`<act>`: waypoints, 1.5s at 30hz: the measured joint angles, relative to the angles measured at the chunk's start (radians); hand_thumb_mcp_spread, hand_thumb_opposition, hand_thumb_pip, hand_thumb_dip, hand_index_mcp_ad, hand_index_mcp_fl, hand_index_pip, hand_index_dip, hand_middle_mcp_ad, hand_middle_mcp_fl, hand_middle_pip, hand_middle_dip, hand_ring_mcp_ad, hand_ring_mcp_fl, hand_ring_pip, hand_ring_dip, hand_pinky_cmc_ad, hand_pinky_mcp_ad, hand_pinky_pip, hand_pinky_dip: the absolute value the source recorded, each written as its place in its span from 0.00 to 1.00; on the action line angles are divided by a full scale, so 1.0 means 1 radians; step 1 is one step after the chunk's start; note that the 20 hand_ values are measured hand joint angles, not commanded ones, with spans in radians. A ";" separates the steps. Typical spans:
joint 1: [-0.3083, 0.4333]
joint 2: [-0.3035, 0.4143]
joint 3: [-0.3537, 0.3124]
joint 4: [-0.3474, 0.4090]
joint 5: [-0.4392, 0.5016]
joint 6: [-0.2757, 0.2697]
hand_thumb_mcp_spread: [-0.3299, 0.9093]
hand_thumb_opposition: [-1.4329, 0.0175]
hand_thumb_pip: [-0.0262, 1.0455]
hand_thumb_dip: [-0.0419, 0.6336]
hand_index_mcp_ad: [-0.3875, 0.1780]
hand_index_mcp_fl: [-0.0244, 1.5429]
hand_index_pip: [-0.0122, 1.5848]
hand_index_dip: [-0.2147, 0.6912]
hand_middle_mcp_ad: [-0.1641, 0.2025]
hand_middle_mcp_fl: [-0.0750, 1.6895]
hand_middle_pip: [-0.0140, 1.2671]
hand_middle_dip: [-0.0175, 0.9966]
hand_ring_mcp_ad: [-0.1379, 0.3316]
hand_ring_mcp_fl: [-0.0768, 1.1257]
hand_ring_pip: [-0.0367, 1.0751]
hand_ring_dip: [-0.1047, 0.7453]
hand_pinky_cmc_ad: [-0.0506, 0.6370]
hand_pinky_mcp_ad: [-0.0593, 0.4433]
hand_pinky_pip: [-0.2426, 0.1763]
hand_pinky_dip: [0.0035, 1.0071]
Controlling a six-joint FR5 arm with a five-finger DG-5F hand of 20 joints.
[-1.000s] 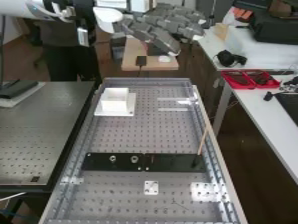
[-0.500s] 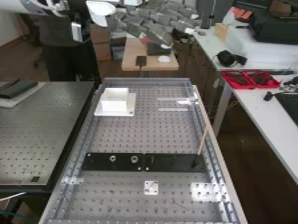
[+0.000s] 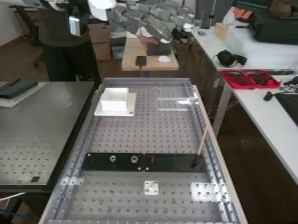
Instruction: Grab the smaller nut and place it in the white container
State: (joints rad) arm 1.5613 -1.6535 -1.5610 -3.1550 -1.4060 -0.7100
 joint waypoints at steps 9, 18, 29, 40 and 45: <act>-0.017 -0.013 0.022 -0.032 -0.053 0.012 0.52 0.48 0.52 0.30 0.46 0.13 0.14 0.23 0.59 0.17 0.11 0.22 0.65 0.07 0.12 0.23 0.54 0.58 0.43 0.47; -0.021 -0.002 0.013 -0.027 -0.048 0.009 0.51 0.48 0.52 0.30 0.46 0.12 0.14 0.19 0.59 0.19 0.10 0.22 0.65 0.07 0.12 0.23 0.54 0.57 0.43 0.47; -0.028 0.020 -0.009 -0.001 -0.039 0.004 0.50 0.48 0.52 0.30 0.46 0.14 0.14 0.17 0.59 0.19 0.10 0.22 0.65 0.07 0.12 0.23 0.54 0.57 0.43 0.47; -0.049 0.035 -0.031 -0.008 -0.101 0.016 0.50 0.48 0.52 0.30 0.46 0.13 0.13 0.17 0.59 0.18 0.10 0.22 0.65 0.07 0.12 0.23 0.54 0.57 0.43 0.47; -0.058 0.030 -0.022 -0.031 -0.131 0.009 0.50 0.48 0.52 0.30 0.46 0.13 0.13 0.17 0.59 0.18 0.10 0.22 0.65 0.08 0.12 0.23 0.54 0.58 0.43 0.47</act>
State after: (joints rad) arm 1.5028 -1.6238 -1.5825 -3.1858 -1.5374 -0.7011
